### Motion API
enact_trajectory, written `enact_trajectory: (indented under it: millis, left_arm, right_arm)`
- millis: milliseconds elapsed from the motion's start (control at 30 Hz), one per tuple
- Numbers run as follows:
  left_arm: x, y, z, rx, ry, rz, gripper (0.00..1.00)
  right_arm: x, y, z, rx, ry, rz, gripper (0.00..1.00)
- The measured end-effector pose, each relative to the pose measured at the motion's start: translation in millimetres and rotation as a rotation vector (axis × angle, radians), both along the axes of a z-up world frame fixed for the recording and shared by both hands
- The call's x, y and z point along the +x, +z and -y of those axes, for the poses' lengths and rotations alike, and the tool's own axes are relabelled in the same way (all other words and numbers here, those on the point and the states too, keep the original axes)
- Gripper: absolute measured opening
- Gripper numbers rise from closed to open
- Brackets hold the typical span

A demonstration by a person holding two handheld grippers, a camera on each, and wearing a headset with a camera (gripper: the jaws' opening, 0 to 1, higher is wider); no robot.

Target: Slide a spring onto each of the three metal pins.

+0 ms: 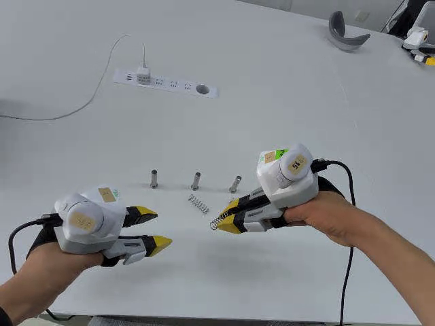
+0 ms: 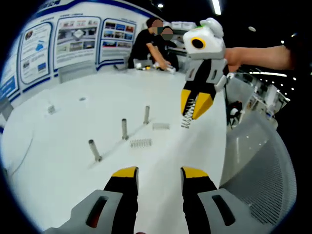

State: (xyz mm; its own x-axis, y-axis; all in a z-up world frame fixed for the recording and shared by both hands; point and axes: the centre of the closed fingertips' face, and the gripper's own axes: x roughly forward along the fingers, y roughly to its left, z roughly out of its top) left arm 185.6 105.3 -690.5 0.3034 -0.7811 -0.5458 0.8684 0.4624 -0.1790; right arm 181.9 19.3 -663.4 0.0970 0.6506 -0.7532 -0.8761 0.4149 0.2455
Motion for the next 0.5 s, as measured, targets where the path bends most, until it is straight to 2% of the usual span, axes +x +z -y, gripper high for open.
enact_trajectory:
  millis: [200, 500]
  left_arm:
    - [9.1, -3.6, -9.7, -0.008, 0.071, -0.010, 0.41]
    - [18.3, -12.6, -29.7, 0.002, 0.159, -0.025, 0.49]
  right_arm:
    - [12.9, -5.0, -1.1, -0.010, -0.010, 0.005, 0.12]
    - [29.5, -9.7, -7.9, -0.027, 0.007, 0.013, 0.12]
